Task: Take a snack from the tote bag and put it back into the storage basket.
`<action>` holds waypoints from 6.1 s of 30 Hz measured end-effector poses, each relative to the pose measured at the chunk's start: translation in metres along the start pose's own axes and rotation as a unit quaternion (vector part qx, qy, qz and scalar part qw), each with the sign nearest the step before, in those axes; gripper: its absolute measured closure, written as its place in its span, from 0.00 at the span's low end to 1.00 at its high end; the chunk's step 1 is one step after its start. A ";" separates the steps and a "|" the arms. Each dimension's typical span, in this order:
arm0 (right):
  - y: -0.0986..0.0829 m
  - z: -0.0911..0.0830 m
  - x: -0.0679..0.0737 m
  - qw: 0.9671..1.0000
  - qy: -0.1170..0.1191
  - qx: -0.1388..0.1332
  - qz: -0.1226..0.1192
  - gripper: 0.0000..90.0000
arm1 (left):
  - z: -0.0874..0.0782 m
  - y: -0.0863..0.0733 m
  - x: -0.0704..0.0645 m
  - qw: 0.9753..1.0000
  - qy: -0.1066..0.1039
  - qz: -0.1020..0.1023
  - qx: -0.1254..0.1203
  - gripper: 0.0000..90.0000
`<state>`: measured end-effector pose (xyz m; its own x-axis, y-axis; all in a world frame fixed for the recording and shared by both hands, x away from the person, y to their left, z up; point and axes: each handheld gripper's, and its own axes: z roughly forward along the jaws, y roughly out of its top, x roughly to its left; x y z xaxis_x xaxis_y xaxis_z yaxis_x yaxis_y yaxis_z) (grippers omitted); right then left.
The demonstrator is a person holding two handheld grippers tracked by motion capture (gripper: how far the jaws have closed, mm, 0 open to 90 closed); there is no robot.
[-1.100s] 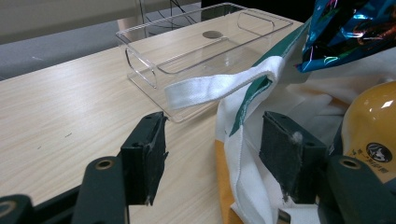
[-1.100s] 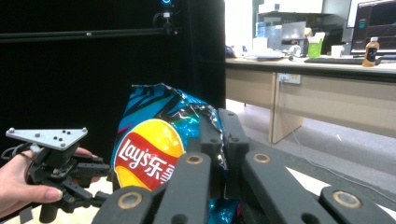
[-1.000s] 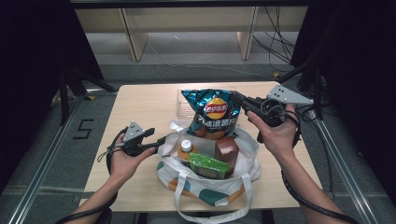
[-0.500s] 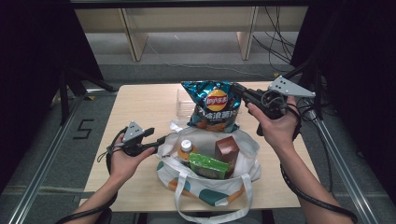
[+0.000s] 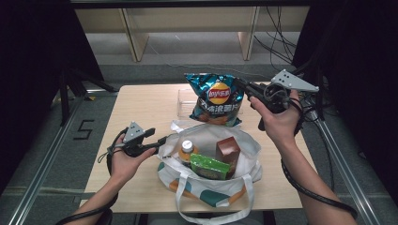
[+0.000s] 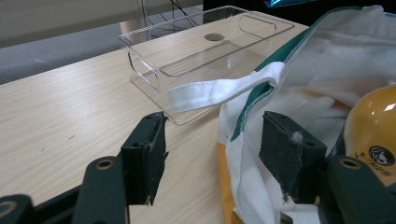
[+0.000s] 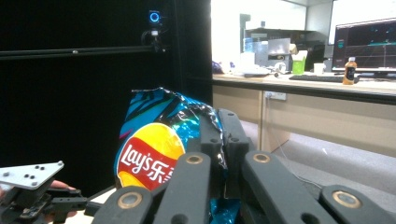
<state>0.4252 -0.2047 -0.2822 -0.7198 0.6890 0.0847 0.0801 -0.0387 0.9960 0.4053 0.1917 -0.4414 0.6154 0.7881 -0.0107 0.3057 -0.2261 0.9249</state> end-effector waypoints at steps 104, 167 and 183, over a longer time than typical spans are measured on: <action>-0.016 0.093 -0.070 0.994 -0.096 0.024 0.039 1.00 | 0.000 -0.001 0.003 1.000 -0.002 -0.005 -0.003 0.44; -0.043 0.126 -0.101 0.985 -0.146 0.051 0.078 1.00 | 0.001 -0.002 0.002 1.000 -0.005 -0.003 -0.002 0.44; -0.053 0.136 -0.101 0.984 -0.147 0.060 0.084 1.00 | 0.001 -0.002 0.002 1.000 -0.006 -0.003 -0.002 0.44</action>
<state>0.5874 -0.1742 -0.3476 -0.4605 0.8604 0.2182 0.2738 -0.0961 0.9570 0.4066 0.1934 -0.4432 0.6229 0.7820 -0.0211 0.3062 -0.2189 0.9265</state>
